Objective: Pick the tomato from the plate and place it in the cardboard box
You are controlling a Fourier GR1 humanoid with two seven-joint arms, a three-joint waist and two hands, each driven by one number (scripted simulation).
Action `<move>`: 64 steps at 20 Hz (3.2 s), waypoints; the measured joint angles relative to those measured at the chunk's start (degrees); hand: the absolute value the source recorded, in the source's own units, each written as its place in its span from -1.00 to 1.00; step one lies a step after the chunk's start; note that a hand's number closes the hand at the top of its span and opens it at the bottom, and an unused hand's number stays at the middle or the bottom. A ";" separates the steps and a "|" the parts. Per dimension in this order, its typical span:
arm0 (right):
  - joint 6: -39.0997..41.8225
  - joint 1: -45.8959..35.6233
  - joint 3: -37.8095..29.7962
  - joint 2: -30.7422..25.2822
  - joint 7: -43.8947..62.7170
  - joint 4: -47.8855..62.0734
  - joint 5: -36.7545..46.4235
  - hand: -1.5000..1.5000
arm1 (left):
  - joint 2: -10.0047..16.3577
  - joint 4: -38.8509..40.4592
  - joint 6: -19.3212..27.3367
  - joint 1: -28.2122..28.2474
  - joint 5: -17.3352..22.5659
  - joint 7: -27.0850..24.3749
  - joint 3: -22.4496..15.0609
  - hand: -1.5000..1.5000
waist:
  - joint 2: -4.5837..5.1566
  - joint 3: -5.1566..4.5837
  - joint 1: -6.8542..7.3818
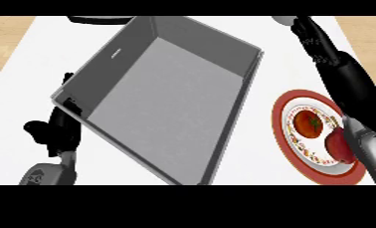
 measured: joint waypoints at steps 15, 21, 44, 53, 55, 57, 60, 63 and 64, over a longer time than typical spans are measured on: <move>3.30 8.43 -19.63 4.91 -15.88 21.68 -13.75 -1.00 | 8.52 -4.43 -2.11 2.65 -8.62 10.00 -6.09 0.00 | 0.41 2.19 0.19; 9.55 9.92 -19.46 -3.66 -21.00 28.18 -6.60 -1.00 | 8.86 -5.89 -2.87 3.22 -9.88 11.57 -6.35 0.00 | 0.23 2.04 0.45; 20.58 14.58 -4.89 -17.31 0.00 14.29 21.82 -1.00 | 7.31 -9.97 -4.77 5.35 -13.39 15.00 -3.65 0.00 | 0.02 2.01 -0.04; 21.22 14.13 -6.56 -10.20 3.88 15.56 31.03 -1.00 | 5.08 -10.07 -8.34 6.34 -15.73 14.45 -0.40 0.00 | 0.07 2.02 0.09; 21.65 13.39 -7.11 -8.71 4.64 16.16 32.53 -1.00 | 4.46 -10.37 -8.90 6.43 -16.20 15.02 0.18 0.00 | 0.07 2.02 0.13; 20.94 14.26 -7.36 -7.56 3.06 17.04 34.56 -1.00 | 2.97 -9.73 -8.50 6.10 -17.50 14.73 -0.01 0.00 | 0.07 2.01 0.07; 22.09 14.44 -9.07 -6.70 1.81 17.62 36.26 -1.00 | 2.14 -10.38 -9.19 5.96 -18.61 15.46 0.92 0.00 | 0.06 1.99 0.07; 22.48 14.71 -10.52 -5.30 0.60 18.33 38.38 -1.00 | 1.22 -9.78 -10.26 5.63 -19.50 15.33 2.06 0.00 | 0.04 1.93 0.04; 22.55 14.61 -10.87 -4.61 0.73 18.26 39.00 -1.00 | 0.93 -10.99 -10.41 5.99 -19.87 16.21 2.13 0.00 | 0.02 1.91 0.05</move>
